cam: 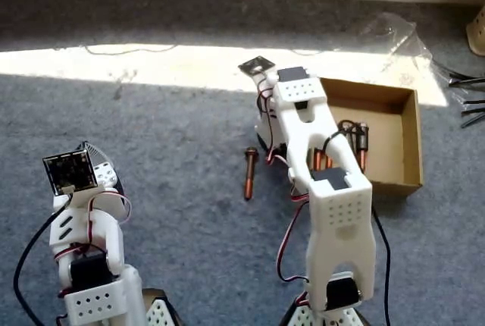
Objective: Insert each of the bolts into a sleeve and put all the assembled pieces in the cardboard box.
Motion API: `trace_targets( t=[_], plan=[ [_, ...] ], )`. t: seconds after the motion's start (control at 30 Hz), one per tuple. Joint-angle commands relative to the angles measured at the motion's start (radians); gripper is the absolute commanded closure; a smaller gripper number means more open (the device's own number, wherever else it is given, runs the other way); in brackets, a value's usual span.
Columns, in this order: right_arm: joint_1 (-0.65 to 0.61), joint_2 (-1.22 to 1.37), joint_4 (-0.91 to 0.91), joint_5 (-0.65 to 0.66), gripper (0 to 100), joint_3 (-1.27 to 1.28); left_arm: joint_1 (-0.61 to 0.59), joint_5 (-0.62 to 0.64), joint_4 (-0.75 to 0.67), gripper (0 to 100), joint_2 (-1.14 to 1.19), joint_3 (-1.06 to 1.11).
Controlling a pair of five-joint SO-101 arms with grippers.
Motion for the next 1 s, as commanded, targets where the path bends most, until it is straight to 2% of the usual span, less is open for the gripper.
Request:
trace_targets(
  t=[0.0,0.1,0.53,0.6,0.7,0.97],
  plan=[
    [-0.012,-0.07,-0.008,0.011,93.7,-0.002,0.019,0.003,-0.025,98,-0.01,0.022],
    [-0.012,-0.07,-0.008,0.011,89.6,-0.002,0.019,0.003,-0.025,98,-0.01,0.022],
    [-0.013,-0.07,-0.01,0.012,89.7,-0.002,0.019,0.003,-0.025,98,-0.01,0.022],
    [-0.013,-0.071,-0.01,0.012,91.4,-0.002,0.019,0.003,-0.025,98,-0.01,0.022],
    [-0.008,-0.073,-0.01,0.012,99.8,-0.005,0.019,0.003,-0.025,98,-0.01,0.022],
    [0.022,-0.09,0.047,0.011,99.5,-0.07,0.028,0.002,-0.025,98,-0.008,0.022]
  ],
)
